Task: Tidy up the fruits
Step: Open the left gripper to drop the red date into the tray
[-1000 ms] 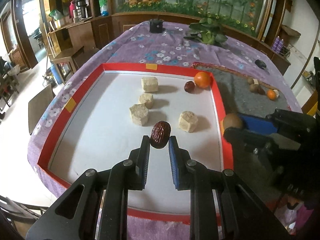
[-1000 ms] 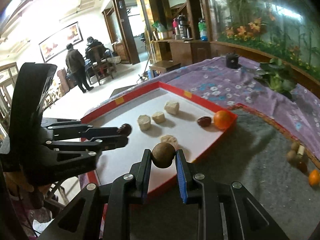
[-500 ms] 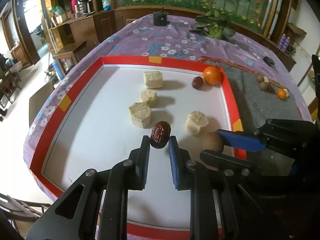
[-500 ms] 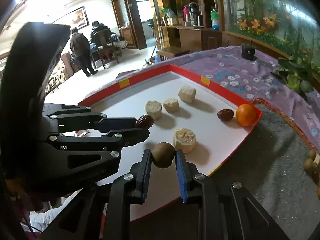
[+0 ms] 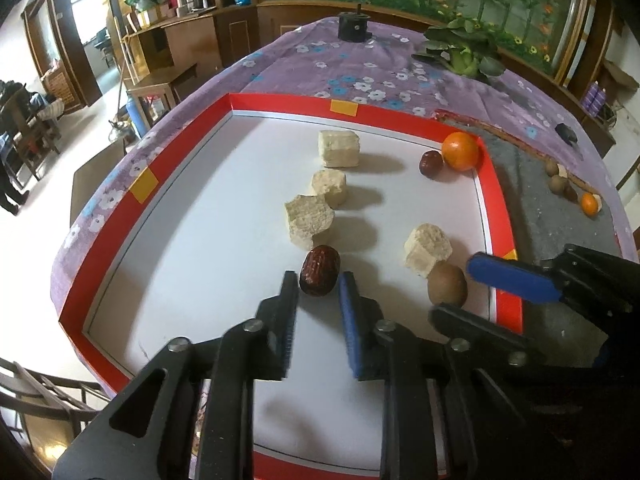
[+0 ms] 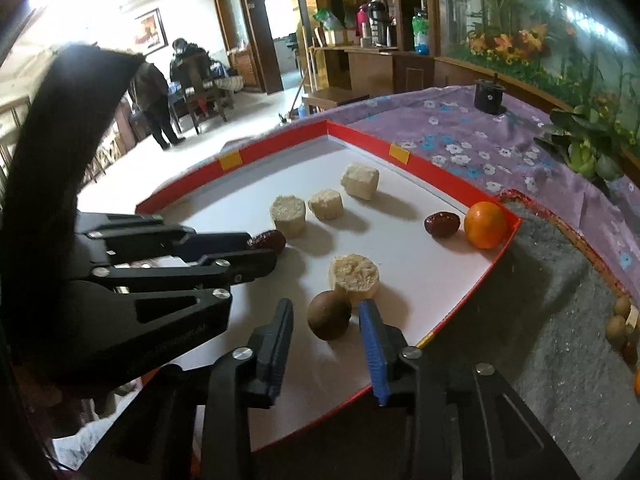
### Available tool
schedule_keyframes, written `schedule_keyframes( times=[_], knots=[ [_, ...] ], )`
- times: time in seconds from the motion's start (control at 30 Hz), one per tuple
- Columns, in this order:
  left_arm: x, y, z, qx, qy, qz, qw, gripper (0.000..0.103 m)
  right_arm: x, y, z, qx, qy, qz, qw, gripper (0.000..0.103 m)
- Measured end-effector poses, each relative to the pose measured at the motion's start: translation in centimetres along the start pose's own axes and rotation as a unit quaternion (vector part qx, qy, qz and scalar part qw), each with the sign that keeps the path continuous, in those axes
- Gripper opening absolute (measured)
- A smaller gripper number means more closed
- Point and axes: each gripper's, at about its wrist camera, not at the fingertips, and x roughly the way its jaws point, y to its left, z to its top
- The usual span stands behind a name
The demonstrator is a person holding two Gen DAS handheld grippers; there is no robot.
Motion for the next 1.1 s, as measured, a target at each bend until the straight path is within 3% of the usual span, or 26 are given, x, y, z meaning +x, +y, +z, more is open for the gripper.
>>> schedule_keyframes(
  times=[0.13, 0.33, 0.43, 0.7, 1.1],
  knots=[
    [-0.9, -0.1, 0.1, -0.003, -0.016, 0.004, 0.9999, 0.045, -1.8, -0.8, -0.4, 0.015, -0.025, 0.008, 1.000, 0.036],
    [-2.2, -1.5, 0.6, 0.002, -0.038, 0.016, 0.9992, 0.045, -4.4, -2.4, -1.3, 0.039, -0.053, -0.009, 0.998, 0.038],
    [-2.8, -2.9, 0.9, 0.008, -0.047, 0.004, 0.9989, 0.045, -6.1, -3.3, -1.8, 0.043, -0.072, -0.028, 0.996, 0.050],
    [-3.3, -8.0, 2.2, 0.034, -0.054, -0.027, 0.9976, 0.045, -10.6, -7.8, -4.0, 0.086, -0.114, -0.068, 0.987, 0.050],
    [-2.3, -15.9, 4.2, 0.080, -0.045, -0.076, 0.9928, 0.045, -15.8, -14.6, -8.4, 0.146, -0.131, -0.138, 0.971, 0.051]
  ],
)
